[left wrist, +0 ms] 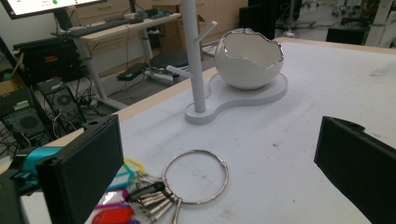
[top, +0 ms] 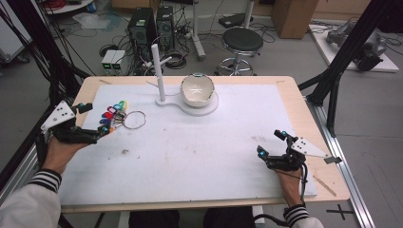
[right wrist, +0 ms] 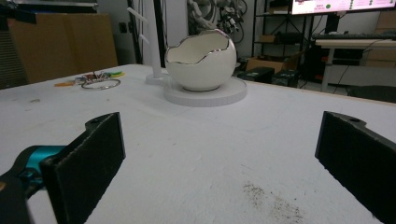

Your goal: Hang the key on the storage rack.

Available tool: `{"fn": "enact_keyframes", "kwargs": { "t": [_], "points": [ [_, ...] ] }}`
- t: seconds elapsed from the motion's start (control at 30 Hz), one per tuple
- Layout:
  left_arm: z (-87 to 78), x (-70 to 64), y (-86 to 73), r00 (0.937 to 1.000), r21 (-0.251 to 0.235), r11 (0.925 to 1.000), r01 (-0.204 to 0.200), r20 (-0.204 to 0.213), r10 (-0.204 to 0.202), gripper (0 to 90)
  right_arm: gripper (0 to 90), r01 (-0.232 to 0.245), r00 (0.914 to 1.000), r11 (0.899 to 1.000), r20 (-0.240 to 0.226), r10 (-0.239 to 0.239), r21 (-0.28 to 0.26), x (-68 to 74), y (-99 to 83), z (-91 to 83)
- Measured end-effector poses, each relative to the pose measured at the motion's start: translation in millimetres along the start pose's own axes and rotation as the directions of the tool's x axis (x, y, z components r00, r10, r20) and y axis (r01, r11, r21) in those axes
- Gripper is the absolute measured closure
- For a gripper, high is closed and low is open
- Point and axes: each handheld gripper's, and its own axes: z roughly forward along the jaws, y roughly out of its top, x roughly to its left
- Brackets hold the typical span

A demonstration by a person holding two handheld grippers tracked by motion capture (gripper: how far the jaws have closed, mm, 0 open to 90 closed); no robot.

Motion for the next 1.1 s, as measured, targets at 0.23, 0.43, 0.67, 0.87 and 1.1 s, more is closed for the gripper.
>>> {"fn": "enact_keyframes", "kwargs": {
  "t": [0.23,0.43,0.67,0.87,1.1],
  "points": [
    [17.9,15.8,25.6,0.9980,0.050,0.9974,-0.051,0.040,0.049,1.7,1.0,-0.001,1.0000,1.000,0.000,0.001,0.002,0.6,-0.1,0.0],
    [31.9,25.1,40.7,0.9929,0.123,0.9872,-0.102,0.074,0.093,1.7,1.0,0.005,1.0000,1.000,-0.001,-0.005,0.000,0.5,-0.1,0.2],
    [49.0,29.5,45.2,0.9850,0.199,0.9683,-0.151,0.113,0.131,1.7,1.0,0.000,1.0000,1.000,-0.002,0.000,0.001,0.7,-0.1,0.2],
    [66.9,30.6,42.0,0.9747,0.255,0.9481,-0.189,0.165,0.150,1.7,1.0,0.000,1.0000,1.000,-0.001,0.000,0.001,0.7,-0.1,0.1],
    [77.5,31.5,32.1,0.9661,0.334,0.9139,-0.230,0.192,0.173,1.7,1.0,0.004,1.0000,1.000,0.000,-0.004,0.001,0.6,-0.1,0.3]
  ]
}}
